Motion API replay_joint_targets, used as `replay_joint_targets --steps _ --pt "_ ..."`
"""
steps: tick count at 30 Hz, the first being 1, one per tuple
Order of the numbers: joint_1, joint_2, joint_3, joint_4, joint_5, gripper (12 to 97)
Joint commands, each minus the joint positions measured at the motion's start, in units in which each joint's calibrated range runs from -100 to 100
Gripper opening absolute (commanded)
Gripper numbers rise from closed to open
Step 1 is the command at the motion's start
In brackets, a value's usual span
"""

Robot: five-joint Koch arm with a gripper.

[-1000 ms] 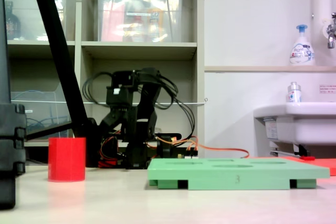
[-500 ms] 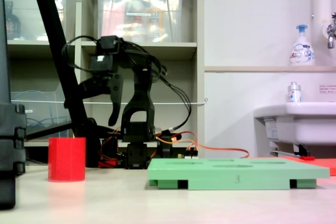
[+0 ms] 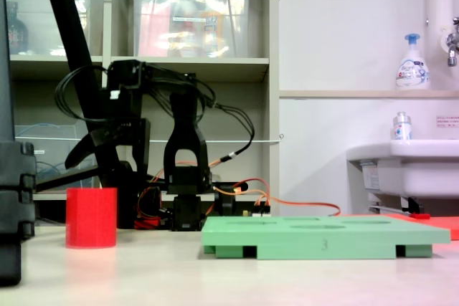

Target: Put the octagonal pillar block into the corresponding hole

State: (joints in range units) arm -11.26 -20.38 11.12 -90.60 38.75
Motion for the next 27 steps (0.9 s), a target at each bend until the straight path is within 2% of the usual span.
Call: replay_joint_targets --steps 1,10,22,25,27 --pt "-0.10 2.79 5.43 -1.50 -0.44 77.5" --pt "-0.15 16.05 13.40 -1.12 -0.44 77.5" --pt "-0.10 22.48 13.40 2.25 -0.49 76.7" --pt "-0.10 22.48 13.30 2.25 -0.49 64.1" --pt "-0.15 22.48 13.11 2.25 -0.44 52.6"
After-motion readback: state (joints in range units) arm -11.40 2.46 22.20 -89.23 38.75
